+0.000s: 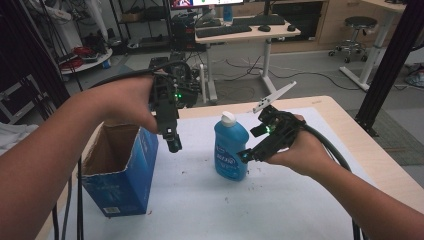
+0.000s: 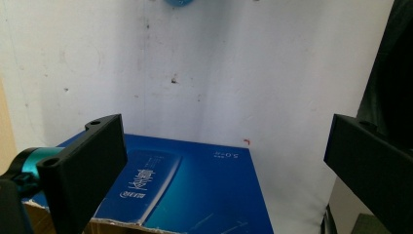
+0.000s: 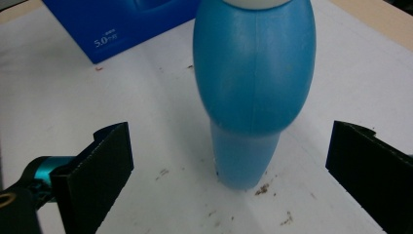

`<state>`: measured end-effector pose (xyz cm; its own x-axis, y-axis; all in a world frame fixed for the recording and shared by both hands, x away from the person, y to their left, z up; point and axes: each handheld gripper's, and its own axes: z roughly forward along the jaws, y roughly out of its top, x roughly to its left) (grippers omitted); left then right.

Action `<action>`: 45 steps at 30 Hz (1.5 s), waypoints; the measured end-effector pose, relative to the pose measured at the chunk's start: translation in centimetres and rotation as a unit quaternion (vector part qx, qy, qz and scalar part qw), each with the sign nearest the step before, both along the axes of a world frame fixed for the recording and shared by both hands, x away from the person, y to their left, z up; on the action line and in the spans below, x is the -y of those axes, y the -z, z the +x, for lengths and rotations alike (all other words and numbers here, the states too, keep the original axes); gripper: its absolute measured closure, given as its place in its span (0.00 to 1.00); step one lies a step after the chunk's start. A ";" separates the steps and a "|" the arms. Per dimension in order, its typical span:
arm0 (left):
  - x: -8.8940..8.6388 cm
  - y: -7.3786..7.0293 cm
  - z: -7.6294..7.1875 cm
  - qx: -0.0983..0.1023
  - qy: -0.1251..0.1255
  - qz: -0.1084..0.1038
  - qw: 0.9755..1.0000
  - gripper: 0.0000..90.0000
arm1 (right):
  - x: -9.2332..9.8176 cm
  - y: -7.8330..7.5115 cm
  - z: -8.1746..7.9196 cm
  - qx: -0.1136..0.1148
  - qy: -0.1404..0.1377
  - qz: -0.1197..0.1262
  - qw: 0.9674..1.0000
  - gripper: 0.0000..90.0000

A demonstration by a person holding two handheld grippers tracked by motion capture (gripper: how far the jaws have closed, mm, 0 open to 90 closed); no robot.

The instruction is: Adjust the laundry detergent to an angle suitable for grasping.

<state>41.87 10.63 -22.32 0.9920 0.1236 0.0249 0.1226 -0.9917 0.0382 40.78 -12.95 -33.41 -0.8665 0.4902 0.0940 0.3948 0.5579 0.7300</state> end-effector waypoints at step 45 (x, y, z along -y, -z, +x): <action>-0.1 0.2 0.1 0.002 -0.005 0.004 1.000 0.02 | -3.5 2.1 2.9 0.024 0.036 0.026 0.999 0.16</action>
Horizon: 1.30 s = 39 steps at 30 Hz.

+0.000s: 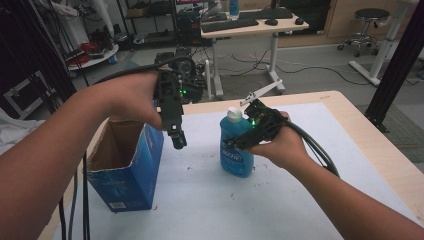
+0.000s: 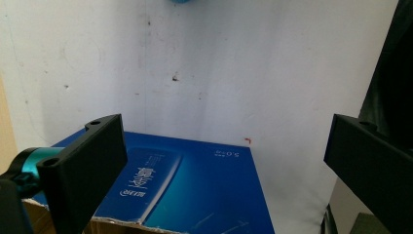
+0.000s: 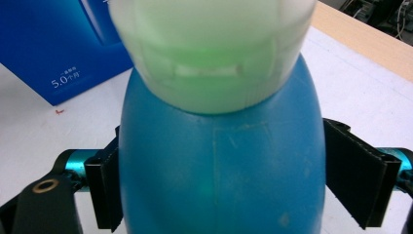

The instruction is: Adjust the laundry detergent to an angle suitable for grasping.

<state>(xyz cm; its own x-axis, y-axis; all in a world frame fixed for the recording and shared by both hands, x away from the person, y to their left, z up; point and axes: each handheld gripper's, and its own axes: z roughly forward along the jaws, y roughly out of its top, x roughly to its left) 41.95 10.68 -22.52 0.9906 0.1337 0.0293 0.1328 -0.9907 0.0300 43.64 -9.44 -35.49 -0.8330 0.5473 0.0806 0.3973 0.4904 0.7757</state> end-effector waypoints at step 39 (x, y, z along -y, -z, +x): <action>0.0 0.3 0.1 -0.001 -0.001 0.000 1.000 0.02 | -0.4 0.2 -0.1 0.019 -0.018 0.004 1.000 0.32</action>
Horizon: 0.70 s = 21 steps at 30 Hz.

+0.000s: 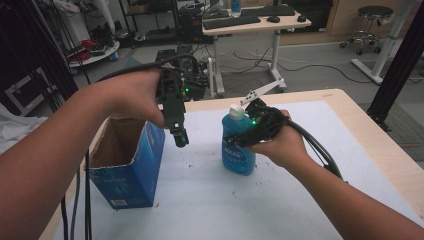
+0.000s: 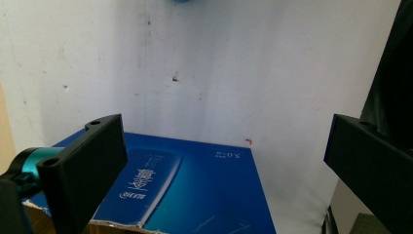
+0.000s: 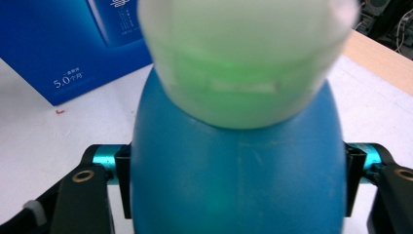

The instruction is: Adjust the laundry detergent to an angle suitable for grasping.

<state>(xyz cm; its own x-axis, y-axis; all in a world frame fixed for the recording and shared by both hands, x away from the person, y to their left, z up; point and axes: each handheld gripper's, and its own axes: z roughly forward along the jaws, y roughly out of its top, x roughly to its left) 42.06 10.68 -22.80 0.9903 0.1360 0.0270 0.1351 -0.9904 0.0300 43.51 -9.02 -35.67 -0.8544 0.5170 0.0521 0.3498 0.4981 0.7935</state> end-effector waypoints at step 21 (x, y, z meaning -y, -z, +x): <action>0.0 0.1 0.0 0.001 0.000 0.003 1.000 0.02 | -0.2 -0.3 -0.4 0.029 -0.005 -0.020 0.999 0.47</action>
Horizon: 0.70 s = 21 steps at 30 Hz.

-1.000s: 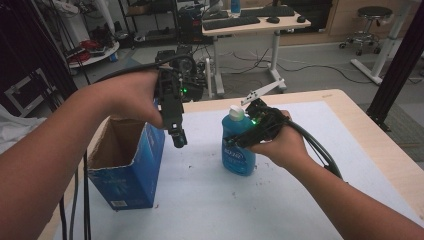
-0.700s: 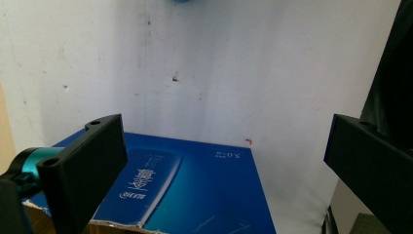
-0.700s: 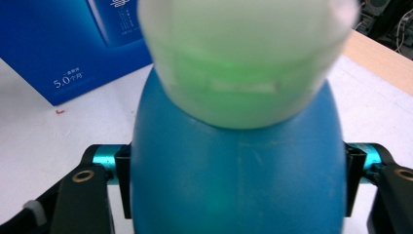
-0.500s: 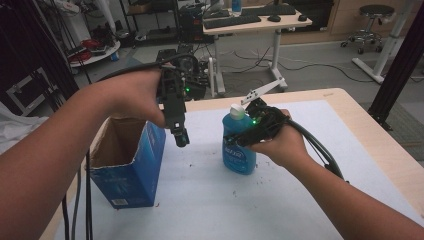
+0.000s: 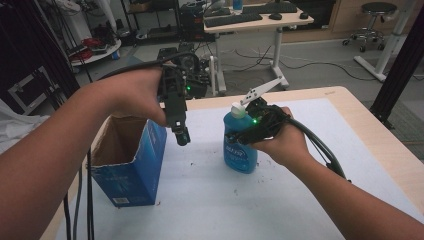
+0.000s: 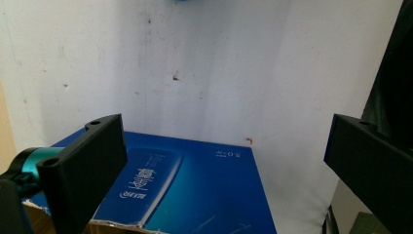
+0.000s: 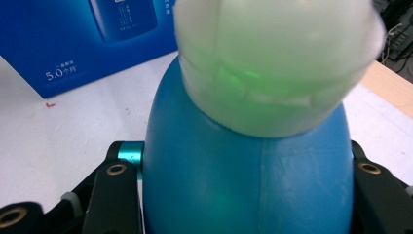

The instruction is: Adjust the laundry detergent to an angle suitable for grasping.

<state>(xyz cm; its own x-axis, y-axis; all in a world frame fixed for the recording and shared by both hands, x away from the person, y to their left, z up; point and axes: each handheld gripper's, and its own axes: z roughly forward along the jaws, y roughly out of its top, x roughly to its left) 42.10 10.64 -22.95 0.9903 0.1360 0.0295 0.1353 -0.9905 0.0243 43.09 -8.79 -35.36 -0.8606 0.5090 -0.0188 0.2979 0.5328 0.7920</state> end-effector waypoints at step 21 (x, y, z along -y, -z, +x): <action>0.3 0.1 0.1 -0.002 0.001 0.003 1.000 0.02 | 2.7 -3.0 -0.8 -0.001 -0.046 -0.015 0.999 0.48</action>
